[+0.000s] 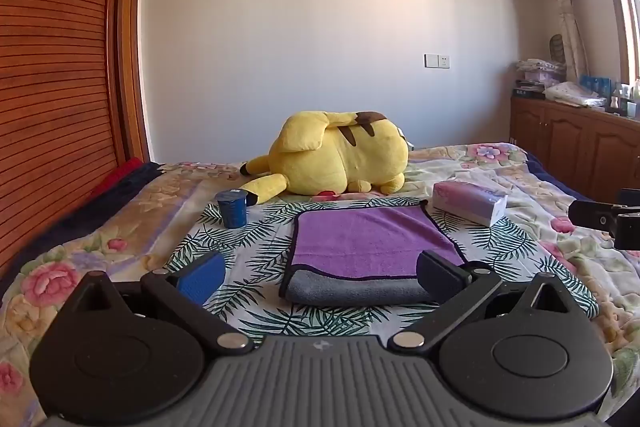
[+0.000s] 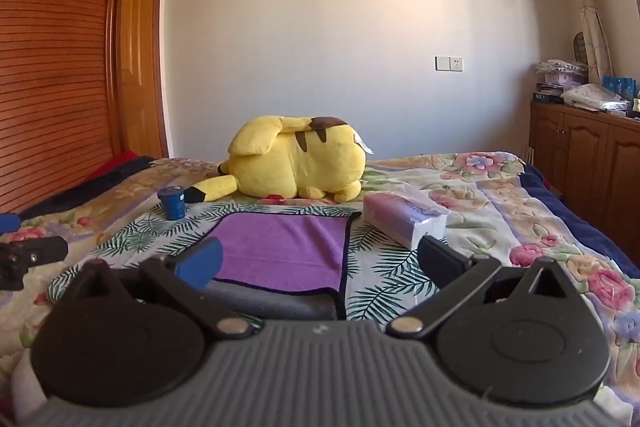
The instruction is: Fold towel
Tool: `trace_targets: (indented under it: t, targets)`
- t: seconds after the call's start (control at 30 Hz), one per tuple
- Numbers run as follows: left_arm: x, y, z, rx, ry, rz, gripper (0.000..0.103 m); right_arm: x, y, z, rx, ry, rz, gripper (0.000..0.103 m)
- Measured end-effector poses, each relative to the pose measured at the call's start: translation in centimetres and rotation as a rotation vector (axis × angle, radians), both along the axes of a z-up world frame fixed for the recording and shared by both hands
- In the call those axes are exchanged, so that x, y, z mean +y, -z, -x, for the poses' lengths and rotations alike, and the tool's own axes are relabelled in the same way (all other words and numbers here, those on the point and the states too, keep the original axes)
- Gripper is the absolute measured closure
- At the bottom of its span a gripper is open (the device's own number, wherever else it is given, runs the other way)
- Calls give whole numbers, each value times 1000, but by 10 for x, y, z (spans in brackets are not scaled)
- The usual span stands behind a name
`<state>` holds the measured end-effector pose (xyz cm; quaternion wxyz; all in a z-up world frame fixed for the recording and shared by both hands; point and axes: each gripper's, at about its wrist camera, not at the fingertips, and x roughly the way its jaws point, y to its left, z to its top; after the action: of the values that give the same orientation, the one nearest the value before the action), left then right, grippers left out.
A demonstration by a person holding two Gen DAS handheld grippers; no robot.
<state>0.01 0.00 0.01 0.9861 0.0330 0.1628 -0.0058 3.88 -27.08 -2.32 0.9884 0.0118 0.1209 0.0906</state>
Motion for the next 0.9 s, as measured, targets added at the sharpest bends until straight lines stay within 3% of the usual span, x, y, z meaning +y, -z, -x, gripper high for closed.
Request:
trace_targets:
  t: [0.9]
  targets:
    - [0,0,0,-4,0,-1,16,-2,-1,0,6,0,0,0]
